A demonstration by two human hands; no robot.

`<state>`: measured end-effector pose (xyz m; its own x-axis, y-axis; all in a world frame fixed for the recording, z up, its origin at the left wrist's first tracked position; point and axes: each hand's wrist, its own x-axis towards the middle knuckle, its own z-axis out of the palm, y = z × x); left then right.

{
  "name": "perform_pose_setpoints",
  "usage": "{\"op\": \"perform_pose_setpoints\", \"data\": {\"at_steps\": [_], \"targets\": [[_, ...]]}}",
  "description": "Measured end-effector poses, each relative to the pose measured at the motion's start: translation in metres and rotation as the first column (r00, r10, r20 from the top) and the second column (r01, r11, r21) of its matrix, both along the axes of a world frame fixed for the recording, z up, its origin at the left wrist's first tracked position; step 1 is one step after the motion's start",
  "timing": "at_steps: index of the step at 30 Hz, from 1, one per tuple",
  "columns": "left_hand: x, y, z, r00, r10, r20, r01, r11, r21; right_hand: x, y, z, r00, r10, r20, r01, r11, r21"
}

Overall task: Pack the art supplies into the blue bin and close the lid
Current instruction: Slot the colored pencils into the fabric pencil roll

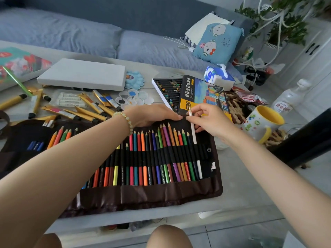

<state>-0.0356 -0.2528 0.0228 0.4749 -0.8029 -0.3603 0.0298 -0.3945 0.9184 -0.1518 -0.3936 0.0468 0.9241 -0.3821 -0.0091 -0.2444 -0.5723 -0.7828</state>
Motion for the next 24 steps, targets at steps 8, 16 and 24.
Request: {"op": "perform_pose_setpoints", "data": {"at_steps": [8,16,24], "targets": [[0.001,-0.005,-0.010,0.997,0.007,0.079,-0.010,0.999,0.034,-0.018,0.000,-0.004,0.967,0.083,-0.242,-0.056,0.991,0.118],[0.023,0.060,-0.007,0.933,0.093,0.348,-0.090,0.996,-0.024,0.002,0.003,0.004,0.999,-0.036,0.009,0.035,0.997,0.066],[0.081,0.237,0.017,0.673,0.363,0.644,-0.444,0.895,-0.041,0.086,0.069,0.011,0.967,0.104,0.231,-0.101,0.995,-0.026]]}}
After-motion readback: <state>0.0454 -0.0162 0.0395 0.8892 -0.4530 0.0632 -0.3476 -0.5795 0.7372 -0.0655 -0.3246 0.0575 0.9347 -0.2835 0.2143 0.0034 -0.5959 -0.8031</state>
